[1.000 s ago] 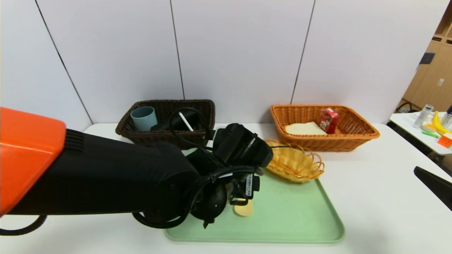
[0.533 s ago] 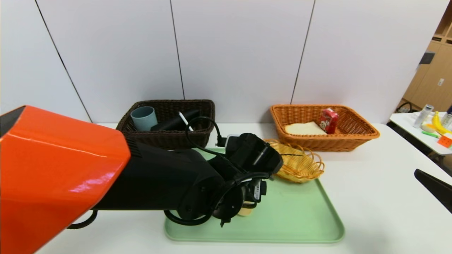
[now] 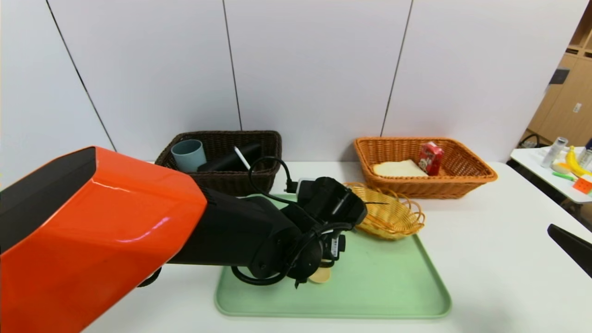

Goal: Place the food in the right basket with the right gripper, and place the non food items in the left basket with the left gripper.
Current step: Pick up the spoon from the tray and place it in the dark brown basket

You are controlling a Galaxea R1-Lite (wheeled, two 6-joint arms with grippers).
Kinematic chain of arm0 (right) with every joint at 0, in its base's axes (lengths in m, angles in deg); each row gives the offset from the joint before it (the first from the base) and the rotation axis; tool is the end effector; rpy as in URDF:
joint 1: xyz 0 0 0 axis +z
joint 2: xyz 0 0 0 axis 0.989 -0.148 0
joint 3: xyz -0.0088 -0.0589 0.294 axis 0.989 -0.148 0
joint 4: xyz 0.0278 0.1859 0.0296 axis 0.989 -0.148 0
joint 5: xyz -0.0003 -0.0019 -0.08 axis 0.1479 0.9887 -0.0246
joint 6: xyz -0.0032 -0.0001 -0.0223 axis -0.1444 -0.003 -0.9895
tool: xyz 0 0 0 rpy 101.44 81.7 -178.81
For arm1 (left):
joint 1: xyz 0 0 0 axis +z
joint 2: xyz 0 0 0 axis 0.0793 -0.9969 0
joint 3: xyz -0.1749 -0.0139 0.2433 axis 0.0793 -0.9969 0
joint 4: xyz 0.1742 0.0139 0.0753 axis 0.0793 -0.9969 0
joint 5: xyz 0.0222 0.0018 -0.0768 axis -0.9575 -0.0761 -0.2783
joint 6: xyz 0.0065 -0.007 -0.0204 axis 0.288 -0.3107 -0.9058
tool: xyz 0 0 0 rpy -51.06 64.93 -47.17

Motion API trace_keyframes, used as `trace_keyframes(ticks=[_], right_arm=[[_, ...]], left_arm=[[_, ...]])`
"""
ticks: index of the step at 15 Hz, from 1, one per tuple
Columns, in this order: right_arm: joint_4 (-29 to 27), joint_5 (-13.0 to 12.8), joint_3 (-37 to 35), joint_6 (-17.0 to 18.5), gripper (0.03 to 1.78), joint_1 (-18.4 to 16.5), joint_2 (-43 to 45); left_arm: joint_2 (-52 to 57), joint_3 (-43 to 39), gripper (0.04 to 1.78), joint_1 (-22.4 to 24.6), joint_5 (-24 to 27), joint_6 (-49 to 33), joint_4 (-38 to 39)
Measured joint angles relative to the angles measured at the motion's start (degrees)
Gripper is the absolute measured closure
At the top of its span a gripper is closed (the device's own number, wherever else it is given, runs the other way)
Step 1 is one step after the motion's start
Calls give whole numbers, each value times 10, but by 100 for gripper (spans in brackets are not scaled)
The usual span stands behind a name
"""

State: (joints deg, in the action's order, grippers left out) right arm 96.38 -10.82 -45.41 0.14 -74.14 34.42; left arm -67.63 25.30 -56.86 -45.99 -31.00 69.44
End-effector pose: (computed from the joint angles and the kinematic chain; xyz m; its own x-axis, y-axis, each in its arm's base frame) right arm 0.0763 0.0088 0.1914 0.9912 0.0814 -0.1047 -0.0791 0.9965 0.0260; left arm 0.2567 -0.3157 0.1200 0.7288 -0.2118 -0.6512 0.1926 0.9760 -0.1019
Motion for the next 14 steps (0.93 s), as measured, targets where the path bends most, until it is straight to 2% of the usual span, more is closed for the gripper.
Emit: trace_keyframes(ticks=[10, 11, 14], right_arm=[[0, 1, -1, -2, 10, 0, 3], [1, 1, -1, -2, 10, 0, 3], [1, 1, -2, -2, 10, 0, 3]], left_arm=[[-7, -5, 13, 9, -5, 5, 0], [-7, -5, 22, 10, -5, 5, 0], [-7, -4, 64, 10, -3, 4, -1]])
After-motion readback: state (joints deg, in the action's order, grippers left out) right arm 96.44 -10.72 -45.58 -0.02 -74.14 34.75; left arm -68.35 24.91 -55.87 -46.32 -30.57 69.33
